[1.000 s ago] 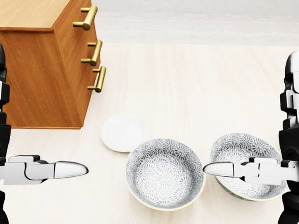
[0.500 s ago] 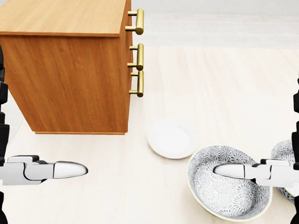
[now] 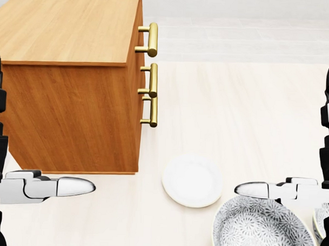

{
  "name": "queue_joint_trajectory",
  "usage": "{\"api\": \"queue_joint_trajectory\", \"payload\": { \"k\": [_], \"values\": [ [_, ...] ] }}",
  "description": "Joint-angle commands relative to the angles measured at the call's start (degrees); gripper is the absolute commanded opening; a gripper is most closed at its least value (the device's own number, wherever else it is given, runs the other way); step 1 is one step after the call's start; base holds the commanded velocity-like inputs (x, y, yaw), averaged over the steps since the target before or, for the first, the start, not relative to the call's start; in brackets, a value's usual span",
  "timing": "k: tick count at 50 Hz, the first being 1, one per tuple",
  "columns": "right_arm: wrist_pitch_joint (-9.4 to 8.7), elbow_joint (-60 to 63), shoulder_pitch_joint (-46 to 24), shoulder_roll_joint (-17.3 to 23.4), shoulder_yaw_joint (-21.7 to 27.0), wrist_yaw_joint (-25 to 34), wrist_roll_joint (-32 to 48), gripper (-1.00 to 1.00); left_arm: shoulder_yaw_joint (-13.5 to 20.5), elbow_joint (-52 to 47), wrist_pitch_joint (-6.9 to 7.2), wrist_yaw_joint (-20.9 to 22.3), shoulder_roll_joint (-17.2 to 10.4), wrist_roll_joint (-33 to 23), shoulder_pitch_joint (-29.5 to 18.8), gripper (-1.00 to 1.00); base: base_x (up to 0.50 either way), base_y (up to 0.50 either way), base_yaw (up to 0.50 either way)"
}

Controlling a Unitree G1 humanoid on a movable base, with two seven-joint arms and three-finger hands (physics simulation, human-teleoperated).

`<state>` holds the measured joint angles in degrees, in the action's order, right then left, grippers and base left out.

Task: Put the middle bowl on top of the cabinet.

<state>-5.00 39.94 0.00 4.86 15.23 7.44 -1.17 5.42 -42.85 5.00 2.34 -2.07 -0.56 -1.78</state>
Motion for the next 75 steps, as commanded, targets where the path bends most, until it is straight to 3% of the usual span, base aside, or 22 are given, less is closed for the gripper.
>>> {"api": "queue_joint_trajectory", "payload": {
  "k": [1,26,39,50,75],
  "values": [
    [0.00,0.0,0.6,-0.2,-0.1,0.4,0.1,1.00,0.2,-0.6,0.00,0.0,-0.2,0.3,-0.2,1.00,0.50,0.00,0.00],
    [0.00,-2.7,0.6,-0.1,-0.5,0.2,2.2,1.00,0.5,0.2,0.00,0.1,0.0,0.6,0.2,1.00,0.12,0.00,0.00],
    [0.00,-5.1,3.2,0.8,-0.4,3.7,5.3,1.00,0.3,1.7,0.00,-0.4,0.0,-0.5,0.5,1.00,0.00,0.00,0.00],
    [0.00,-5.0,3.6,1.3,4.0,4.4,7.0,1.00,0.4,0.8,0.00,-0.3,-0.1,-0.4,0.3,1.00,0.00,0.00,0.00],
    [0.00,-7.8,9.2,0.3,11.5,12.6,10.7,1.00,-0.6,1.1,0.00,-0.5,0.6,0.0,1.3,1.00,0.00,0.00,0.00]
  ]
}}
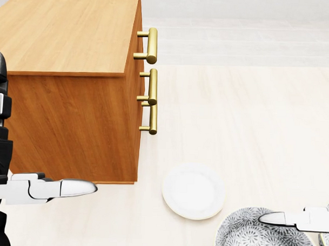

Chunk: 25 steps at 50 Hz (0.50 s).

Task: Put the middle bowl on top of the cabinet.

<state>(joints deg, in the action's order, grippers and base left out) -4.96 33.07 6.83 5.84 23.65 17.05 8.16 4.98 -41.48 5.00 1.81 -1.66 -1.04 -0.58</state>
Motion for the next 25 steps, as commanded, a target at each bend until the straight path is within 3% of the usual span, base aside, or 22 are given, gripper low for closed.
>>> {"api": "queue_joint_trajectory", "payload": {
  "k": [1,25],
  "values": [
    [-0.04,0.2,2.2,-1.2,3.7,3.6,-0.1,1.00,-0.1,-0.4,0.00,0.0,0.1,0.5,0.0,1.00,0.00,0.00,0.00],
    [-0.04,7.2,3.2,-1.4,11.9,11.6,-0.3,1.00,0.5,-0.7,0.00,0.1,-0.2,0.7,-0.1,1.00,0.00,0.00,0.00]
  ]
}}
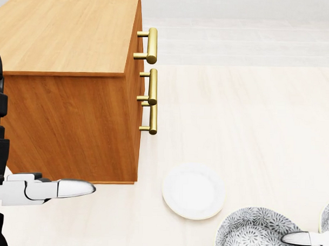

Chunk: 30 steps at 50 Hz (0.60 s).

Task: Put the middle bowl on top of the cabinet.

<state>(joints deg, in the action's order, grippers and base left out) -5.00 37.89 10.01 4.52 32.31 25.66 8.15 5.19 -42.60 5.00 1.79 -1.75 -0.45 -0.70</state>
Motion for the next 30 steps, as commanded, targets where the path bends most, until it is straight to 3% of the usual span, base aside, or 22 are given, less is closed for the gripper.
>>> {"api": "queue_joint_trajectory", "payload": {
  "k": [1,30],
  "values": [
    [0.00,2.1,0.0,0.0,3.2,3.3,-0.1,1.00,0.2,0.2,0.00,0.1,-0.1,0.1,0.0,1.00,0.00,0.00,0.00],
    [0.00,1.5,2.0,-0.8,10.8,9.0,-1.4,1.00,-0.1,-0.2,0.00,-0.1,0.0,-0.2,0.0,1.00,0.00,0.00,0.00]
  ]
}}
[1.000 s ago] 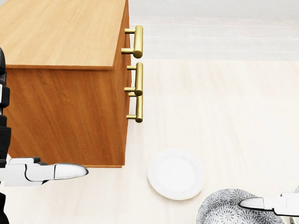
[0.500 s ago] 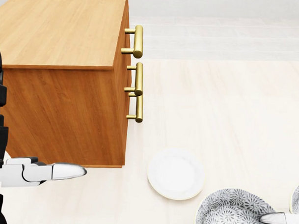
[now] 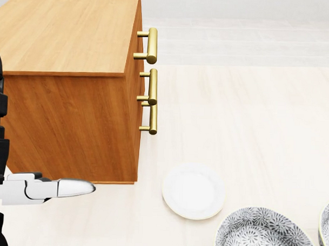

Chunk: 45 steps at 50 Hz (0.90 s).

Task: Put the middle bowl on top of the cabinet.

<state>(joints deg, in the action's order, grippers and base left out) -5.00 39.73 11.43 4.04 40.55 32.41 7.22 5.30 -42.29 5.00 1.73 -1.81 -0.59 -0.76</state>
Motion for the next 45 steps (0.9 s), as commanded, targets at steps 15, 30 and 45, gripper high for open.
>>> {"api": "queue_joint_trajectory", "payload": {
  "k": [15,30,45],
  "values": [
    [1.17,-1.8,2.4,1.5,9.6,5.4,0.8,1.00,0.3,-0.6,0.00,0.2,0.0,0.5,-0.2,1.00,0.00,0.00,0.00],
    [5.70,-1.7,2.1,2.5,15.3,7.6,2.8,1.00,0.5,-1.6,0.00,0.5,-0.4,0.4,-0.5,1.00,0.00,0.00,0.00],
    [10.00,-0.6,2.5,2.6,19.9,7.6,4.7,1.00,0.9,-2.5,0.00,0.5,-0.5,0.5,-1.2,1.00,0.00,0.00,0.00]
  ]
}}
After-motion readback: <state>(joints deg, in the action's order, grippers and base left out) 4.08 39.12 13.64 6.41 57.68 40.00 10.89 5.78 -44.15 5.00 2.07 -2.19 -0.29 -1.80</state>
